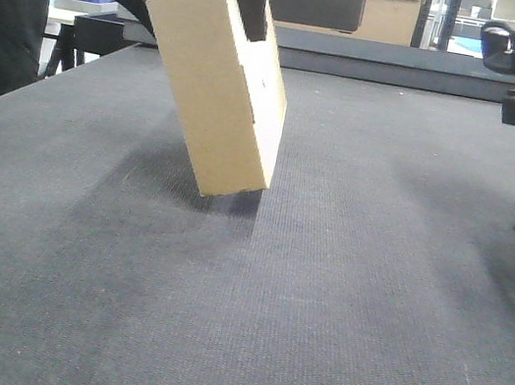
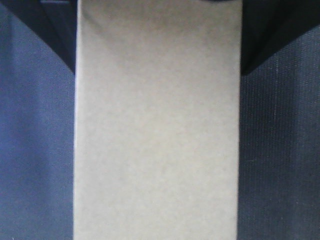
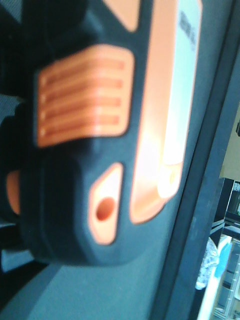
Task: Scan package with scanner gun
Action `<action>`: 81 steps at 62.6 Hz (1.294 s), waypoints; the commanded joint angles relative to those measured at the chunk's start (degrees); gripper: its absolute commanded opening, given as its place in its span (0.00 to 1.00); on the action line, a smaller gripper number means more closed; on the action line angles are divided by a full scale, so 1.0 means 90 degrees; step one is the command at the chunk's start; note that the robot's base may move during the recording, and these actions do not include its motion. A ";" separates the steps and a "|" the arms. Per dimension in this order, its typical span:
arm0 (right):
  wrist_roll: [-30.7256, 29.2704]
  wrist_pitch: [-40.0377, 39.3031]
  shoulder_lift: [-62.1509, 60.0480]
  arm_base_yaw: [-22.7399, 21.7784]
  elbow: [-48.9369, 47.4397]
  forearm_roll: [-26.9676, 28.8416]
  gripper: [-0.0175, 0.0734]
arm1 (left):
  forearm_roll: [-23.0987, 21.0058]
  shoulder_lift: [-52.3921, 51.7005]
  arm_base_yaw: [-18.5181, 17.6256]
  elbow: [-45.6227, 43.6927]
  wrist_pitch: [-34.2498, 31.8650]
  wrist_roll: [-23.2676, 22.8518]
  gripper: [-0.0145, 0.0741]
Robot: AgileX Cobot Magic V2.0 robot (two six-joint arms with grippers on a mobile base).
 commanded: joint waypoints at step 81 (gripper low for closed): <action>-0.0433 -0.1398 0.0151 -0.0034 -0.0043 0.0550 0.02 | -0.0323 -0.0091 -0.0012 -0.0031 0.0471 -0.0021 0.04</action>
